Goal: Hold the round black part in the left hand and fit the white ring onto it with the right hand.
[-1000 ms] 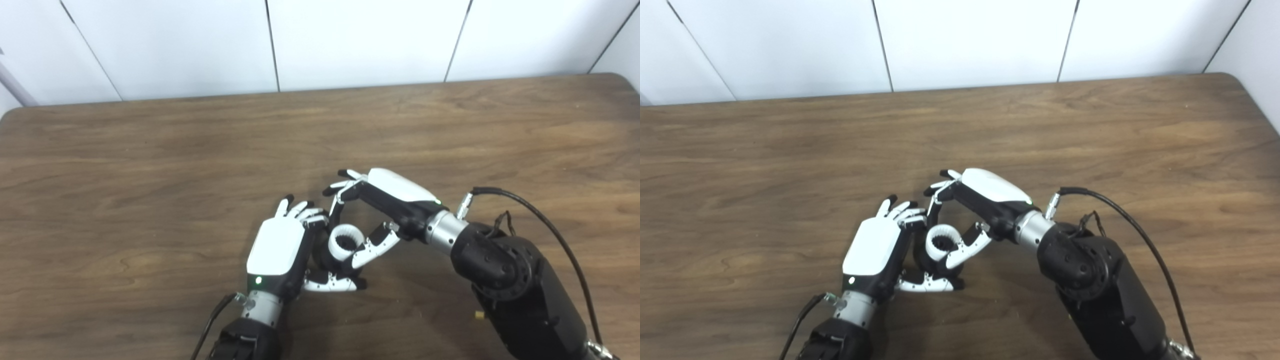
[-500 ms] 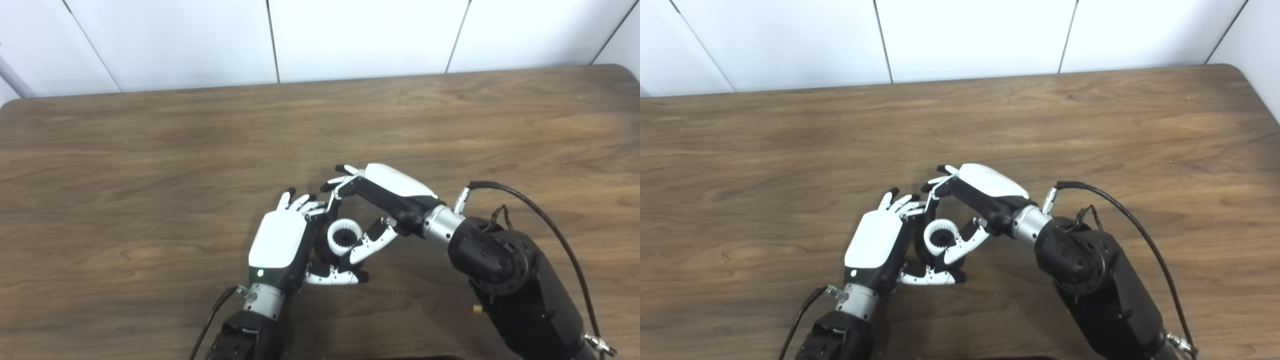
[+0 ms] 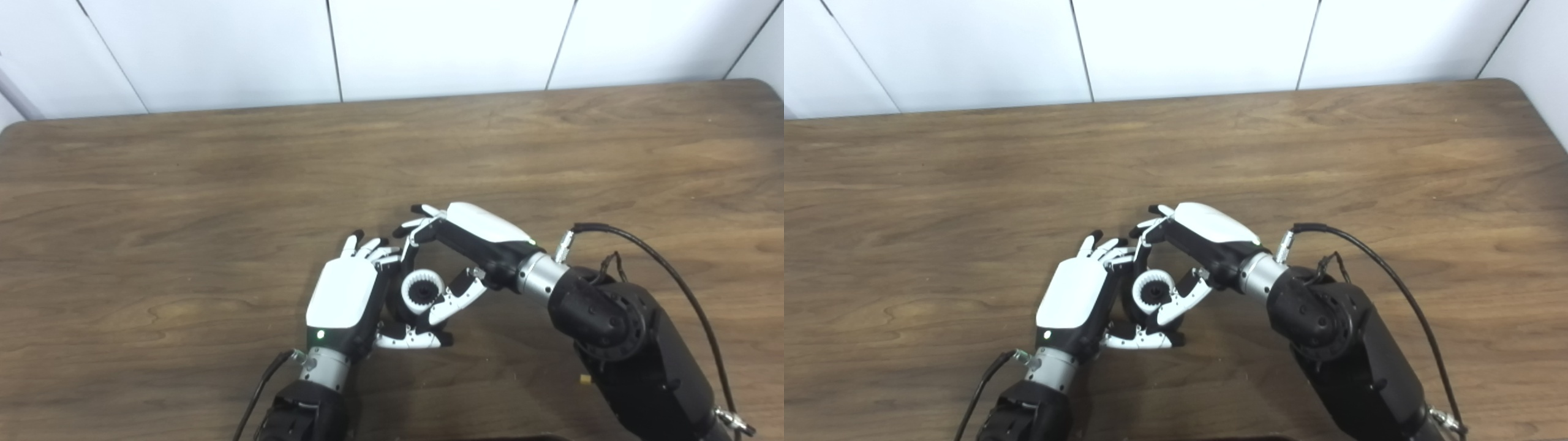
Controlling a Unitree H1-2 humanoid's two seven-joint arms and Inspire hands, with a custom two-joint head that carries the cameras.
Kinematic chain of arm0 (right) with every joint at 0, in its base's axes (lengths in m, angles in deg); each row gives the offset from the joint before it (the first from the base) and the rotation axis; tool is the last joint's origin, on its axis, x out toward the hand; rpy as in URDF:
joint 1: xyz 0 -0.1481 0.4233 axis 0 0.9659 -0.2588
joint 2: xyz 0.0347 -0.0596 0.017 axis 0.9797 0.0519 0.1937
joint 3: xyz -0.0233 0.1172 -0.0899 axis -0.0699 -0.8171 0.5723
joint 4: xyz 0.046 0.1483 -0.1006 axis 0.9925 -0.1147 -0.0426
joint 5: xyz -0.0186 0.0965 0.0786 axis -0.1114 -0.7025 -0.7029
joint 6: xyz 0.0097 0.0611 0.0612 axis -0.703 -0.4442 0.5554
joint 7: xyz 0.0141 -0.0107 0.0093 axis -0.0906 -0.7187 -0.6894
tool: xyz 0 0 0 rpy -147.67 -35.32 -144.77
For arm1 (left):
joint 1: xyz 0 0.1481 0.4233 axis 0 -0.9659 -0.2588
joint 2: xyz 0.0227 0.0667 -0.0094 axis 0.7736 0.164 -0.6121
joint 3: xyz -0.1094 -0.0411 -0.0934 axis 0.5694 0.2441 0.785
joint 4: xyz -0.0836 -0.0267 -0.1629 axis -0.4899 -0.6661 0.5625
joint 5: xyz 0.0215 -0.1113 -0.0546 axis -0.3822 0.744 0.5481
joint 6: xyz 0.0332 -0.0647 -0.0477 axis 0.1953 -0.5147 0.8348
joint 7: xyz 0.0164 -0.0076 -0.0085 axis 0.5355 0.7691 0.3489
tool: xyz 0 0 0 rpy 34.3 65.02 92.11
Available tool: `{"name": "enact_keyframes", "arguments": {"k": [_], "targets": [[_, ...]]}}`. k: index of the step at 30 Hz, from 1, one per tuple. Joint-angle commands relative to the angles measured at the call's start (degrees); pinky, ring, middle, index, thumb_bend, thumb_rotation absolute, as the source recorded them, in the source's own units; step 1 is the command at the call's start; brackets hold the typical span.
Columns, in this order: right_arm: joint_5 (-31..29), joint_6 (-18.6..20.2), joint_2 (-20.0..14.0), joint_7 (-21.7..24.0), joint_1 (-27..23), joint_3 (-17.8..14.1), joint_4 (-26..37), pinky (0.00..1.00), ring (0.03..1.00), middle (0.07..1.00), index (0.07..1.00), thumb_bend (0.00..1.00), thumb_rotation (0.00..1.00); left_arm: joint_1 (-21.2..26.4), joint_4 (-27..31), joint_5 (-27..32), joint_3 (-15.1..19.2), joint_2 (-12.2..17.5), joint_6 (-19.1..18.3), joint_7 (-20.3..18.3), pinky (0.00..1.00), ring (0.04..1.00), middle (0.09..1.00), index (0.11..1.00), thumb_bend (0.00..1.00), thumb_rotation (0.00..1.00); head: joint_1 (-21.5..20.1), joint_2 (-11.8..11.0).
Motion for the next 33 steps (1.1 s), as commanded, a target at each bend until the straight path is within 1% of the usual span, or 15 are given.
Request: {"name": "enact_keyframes", "arguments": {"k": [1, 14, 22, 23, 24, 25, 27, 33], "targets": [[-0.4, -1.8, -0.5, -1.7, -0.7, -0.3, 0.7, 1.0, 0.998, 0.854, 0.483, 0.52, 0.13, 1.1, 0.7, -0.5, 0.0, -0.5, 0.3, 0.9, 1.0, 0.884, 0.777, 0.484, 0.52, 0.06, 0.0, 0.0], [-1.3, -2.8, -0.9, -3.8, -0.8, -1.3, -1.3, 1.0, 0.998, 0.858, 0.484, 0.52, 0.13, 1.6, -0.6, -0.1, 0.1, -0.4, 0.8, 1.9, 1.0, 0.886, 0.779, 0.485, 0.52, 0.06, 0.0, -0.7], [-0.7, -3.0, -1.1, -3.9, -0.9, -0.9, -0.6, 1.0, 0.997, 0.873, 0.492, 0.52, 0.15, 1.5, -0.6, -0.5, -0.1, -0.4, 0.4, 1.6, 1.0, 0.892, 0.782, 0.485, 0.52, 0.06, -0.1, -0.9], [-0.8, -3.0, -1.1, -4.0, -0.9, -1.0, -0.6, 1.0, 0.993, 0.879, 0.561, 0.78, 0.18, 1.5, -0.8, -0.5, -0.1, -0.4, 0.6, 1.8, 1.0, 0.89, 0.782, 0.485, 0.52, 0.06, -0.1, -0.9], [-0.7, -3.0, -1.1, -4.1, -1.0, -1.1, -0.5, 1.0, 0.991, 0.883, 0.588, 0.88, 0.2, 1.5, -0.9, -0.4, -0.1, -0.4, 0.6, 1.9, 1.0, 0.89, 0.781, 0.485, 0.52, 0.06, -0.1, -0.9], [-0.6, -2.9, -1.1, -4.1, -1.0, -1.1, -0.4, 1.0, 0.99, 0.887, 0.606, 0.94, 0.22, 1.5, -0.9, -0.3, -0.1, -0.4, 0.7, 1.9, 1.0, 0.892, 0.782, 0.485, 0.52, 0.06, -0.2, -0.9], [-0.5, -2.6, -1.0, -4.0, -1.1, -1.2, -0.3, 1.0, 0.994, 0.901, 0.63, 0.99, 0.23, 1.5, -0.9, -0.3, -0.1, -0.4, 0.7, 2.0, 1.0, 0.893, 0.781, 0.485, 0.52, 0.06, -0.2, -0.9], [-0.6, -2.2, -1.0, -3.9, -1.4, -1.7, -0.1, 1.0, 0.999, 0.921, 0.638, 1.0, 0.24, 1.6, -0.8, -0.4, -0.1, -0.3, 0.6, 1.9, 1.0, 0.893, 0.781, 0.485, 0.52, 0.06, -0.3, -0.9]]}}
